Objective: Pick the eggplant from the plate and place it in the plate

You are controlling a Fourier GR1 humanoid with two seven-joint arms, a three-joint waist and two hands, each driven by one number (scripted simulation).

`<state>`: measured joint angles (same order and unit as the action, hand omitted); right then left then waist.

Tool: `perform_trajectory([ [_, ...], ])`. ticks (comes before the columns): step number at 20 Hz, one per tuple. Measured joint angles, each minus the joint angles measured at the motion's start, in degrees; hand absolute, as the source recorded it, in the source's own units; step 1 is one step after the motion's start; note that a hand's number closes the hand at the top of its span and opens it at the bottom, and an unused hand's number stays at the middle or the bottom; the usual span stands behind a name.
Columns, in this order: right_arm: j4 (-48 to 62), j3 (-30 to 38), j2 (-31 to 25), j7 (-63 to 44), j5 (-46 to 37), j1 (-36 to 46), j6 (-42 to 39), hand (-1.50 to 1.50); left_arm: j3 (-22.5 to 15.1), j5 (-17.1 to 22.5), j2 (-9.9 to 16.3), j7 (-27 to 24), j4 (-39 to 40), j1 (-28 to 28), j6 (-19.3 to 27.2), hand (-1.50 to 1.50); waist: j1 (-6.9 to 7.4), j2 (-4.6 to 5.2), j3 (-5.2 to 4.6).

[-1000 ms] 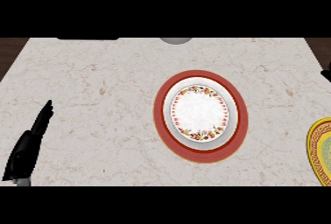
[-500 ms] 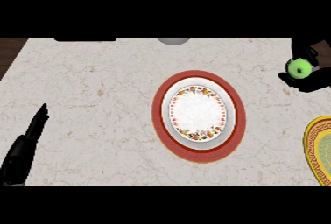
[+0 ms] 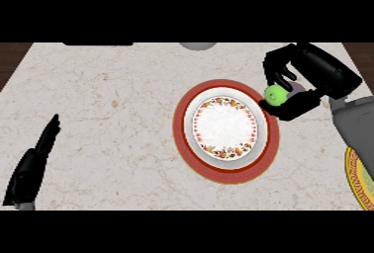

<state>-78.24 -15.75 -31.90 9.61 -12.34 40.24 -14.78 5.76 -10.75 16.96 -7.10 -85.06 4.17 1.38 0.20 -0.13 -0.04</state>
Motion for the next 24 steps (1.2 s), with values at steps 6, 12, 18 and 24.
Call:
perform_trajectory([
  [6, 0.6, -5.3, 8.3, -5.4, -6.6, 0.0, 0.8, 1.50, 0.7, 0.0, -0.1, -0.4, 1.5, -1.4, -0.9, 0.00, 0.19, 0.11, 0.02],
  [12, 7.3, -6.0, 15.9, -8.5, -7.7, -1.0, 1.6, -1.50, 1.4, -0.1, 0.1, -1.2, 0.7, -0.2, -1.2, 0.00, 0.46, 0.19, 0.03],
  [18, 15.5, -4.4, 22.3, -8.6, -11.4, -0.7, 5.2, -1.50, 1.1, -0.6, -0.9, 0.4, -1.9, 0.9, -1.7, 0.00, 0.44, 0.20, 0.04],
  [24, 16.0, 3.2, 24.4, -5.9, -6.7, -0.8, 7.2, -1.50, 2.0, -0.3, -0.4, 0.4, -2.6, 1.5, -2.6, 0.00, 0.24, 0.16, 0.05],
])
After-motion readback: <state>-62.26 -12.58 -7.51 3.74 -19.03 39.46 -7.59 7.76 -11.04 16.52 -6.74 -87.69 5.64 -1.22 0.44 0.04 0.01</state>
